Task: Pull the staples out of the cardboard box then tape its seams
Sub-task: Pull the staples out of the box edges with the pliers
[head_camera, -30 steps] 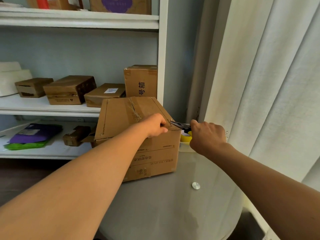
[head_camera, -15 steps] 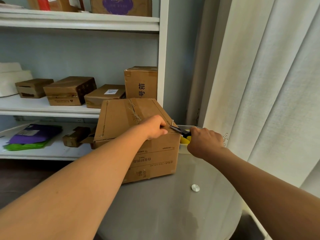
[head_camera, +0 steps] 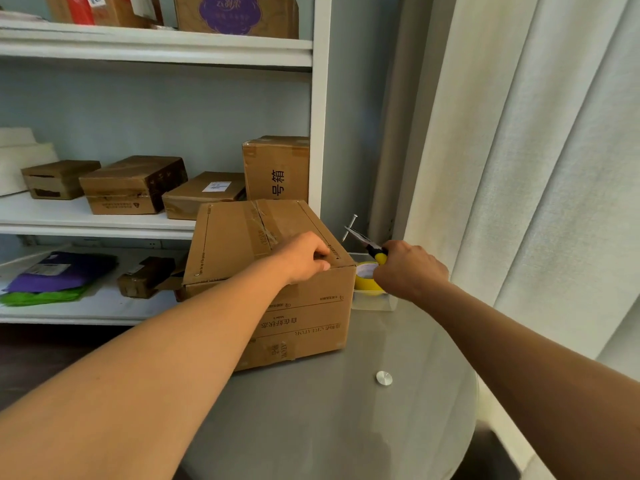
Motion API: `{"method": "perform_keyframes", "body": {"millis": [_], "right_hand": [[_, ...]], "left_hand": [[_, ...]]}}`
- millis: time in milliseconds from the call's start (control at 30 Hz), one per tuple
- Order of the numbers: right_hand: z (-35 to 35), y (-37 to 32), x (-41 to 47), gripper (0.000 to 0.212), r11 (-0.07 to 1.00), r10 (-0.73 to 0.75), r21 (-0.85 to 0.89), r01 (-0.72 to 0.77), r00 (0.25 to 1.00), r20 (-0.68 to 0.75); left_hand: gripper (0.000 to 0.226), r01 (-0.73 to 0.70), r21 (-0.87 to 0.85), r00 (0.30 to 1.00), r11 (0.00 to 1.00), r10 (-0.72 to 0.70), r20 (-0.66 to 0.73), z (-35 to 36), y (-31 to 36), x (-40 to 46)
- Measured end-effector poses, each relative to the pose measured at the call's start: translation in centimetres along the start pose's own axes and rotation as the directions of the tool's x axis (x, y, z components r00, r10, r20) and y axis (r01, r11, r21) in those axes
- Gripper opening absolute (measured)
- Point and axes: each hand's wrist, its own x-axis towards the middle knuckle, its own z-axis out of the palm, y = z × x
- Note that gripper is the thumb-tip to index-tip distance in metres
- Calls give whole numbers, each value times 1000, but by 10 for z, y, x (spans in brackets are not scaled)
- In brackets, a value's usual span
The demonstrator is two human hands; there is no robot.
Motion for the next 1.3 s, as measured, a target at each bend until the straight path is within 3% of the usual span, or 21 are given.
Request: {"method": "perform_keyframes", "body": {"millis": [100, 267, 333, 400, 500, 667, 767, 867, 1067, 1300], "right_hand": [[-5, 10, 2, 37, 999, 38, 3, -38, 999, 29], [-6, 34, -2, 37, 990, 135, -46, -130, 983, 123], [1, 42, -3, 34, 983, 168, -99, -153, 972, 165], [13, 49, -4, 33, 976, 189, -147, -160, 958, 214], [34, 61, -6, 38, 965, 213, -212, -154, 933, 290], [63, 81, -4, 39, 952, 232, -272, -143, 914, 334], [76, 90, -4, 35, 946, 250, -286, -150, 903, 351], [86, 98, 0, 34, 946, 260, -280, -166, 903, 343], [106, 100, 2, 37, 952, 278, -230, -202, 882, 380], [119, 97, 4, 36, 954, 297, -156, -255, 860, 414]], "left_hand": [[36, -64, -84, 996, 994, 58, -69, 4, 4, -1], [29, -212, -167, 929, 963, 146, -339, 11, 38, 3], [30, -256, -243, 924, 936, 163, -347, 20, 48, 4], [31, -232, -322, 952, 918, 147, -268, 38, 54, 10], [24, -137, -334, 990, 933, 134, -32, 72, 64, 24], [35, 152, -426, 979, 892, -76, 190, 120, 58, 38], [31, 327, -565, 942, 757, -214, 258, 150, 47, 43], [23, 410, -614, 912, 674, -277, 304, 164, 44, 52], [38, 482, -569, 866, 666, -267, 422, 184, 43, 48], [39, 501, -571, 858, 650, -288, 425, 181, 43, 48]]}}
